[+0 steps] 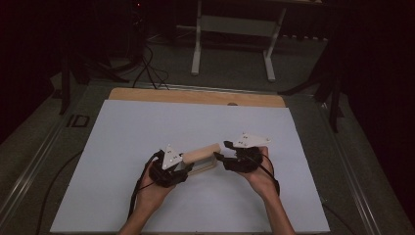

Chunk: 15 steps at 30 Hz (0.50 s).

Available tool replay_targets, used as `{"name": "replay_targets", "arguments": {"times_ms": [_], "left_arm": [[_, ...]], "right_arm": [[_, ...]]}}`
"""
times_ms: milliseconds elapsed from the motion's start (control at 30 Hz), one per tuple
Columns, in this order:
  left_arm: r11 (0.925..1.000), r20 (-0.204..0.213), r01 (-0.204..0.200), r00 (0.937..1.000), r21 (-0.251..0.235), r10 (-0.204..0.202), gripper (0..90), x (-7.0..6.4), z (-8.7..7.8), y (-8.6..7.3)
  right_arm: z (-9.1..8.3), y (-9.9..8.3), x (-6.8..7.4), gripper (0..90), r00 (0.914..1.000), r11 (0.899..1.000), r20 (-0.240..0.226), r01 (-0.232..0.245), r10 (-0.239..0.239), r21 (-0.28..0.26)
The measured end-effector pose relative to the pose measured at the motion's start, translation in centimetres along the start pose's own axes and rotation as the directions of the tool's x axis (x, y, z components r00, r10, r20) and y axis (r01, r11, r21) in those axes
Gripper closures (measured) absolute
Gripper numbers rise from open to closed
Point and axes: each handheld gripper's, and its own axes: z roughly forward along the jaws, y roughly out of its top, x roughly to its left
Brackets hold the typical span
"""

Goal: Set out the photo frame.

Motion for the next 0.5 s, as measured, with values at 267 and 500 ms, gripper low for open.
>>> {"name": "replay_targets", "arguments": {"times_ms": [267,500], "left_arm": [[1.0000,-0.006,0.001,1.0000,0.002,-0.001,51.3,0.1,0.0,0.0],[0.9998,-0.020,-0.018,0.9996,0.009,0.018,51.6,0.1,0.1,-0.1]], "right_arm": [[1.2,-0.6,-0.3,37.5,0.9991,1.000,-0.041,-0.007,0.008,0.023],[2.7,-0.9,-0.7,34.3,0.9963,0.999,-0.085,-0.001,0.004,0.044]]}}
